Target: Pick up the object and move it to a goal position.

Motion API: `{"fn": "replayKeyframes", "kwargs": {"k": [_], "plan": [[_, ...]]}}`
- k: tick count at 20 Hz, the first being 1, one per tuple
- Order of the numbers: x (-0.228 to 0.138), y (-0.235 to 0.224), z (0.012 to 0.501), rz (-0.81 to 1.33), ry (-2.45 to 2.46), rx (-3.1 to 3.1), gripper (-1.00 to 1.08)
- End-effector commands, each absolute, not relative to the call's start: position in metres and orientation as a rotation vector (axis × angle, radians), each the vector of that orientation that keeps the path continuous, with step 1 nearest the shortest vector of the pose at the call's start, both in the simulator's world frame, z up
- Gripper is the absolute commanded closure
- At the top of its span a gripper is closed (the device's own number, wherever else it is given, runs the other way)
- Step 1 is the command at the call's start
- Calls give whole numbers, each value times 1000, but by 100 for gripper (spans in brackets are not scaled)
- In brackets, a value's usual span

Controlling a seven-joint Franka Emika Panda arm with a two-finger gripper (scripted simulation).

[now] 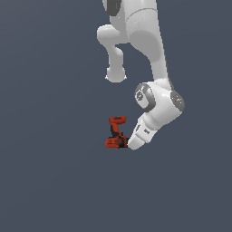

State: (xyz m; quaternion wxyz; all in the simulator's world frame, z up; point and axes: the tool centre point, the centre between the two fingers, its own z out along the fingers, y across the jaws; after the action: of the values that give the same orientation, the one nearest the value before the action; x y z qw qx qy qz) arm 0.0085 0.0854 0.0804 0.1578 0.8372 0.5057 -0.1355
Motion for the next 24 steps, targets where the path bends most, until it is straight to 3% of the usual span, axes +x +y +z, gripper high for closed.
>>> {"fn": "replayKeyframes", "kwargs": {"k": [1,13,24], "plan": [[11,95,73,-429,1566,2265,-60],[19,123,56,-538,1832,1896,-60],[20,114,40,-544,1845,1874,-60]]}}
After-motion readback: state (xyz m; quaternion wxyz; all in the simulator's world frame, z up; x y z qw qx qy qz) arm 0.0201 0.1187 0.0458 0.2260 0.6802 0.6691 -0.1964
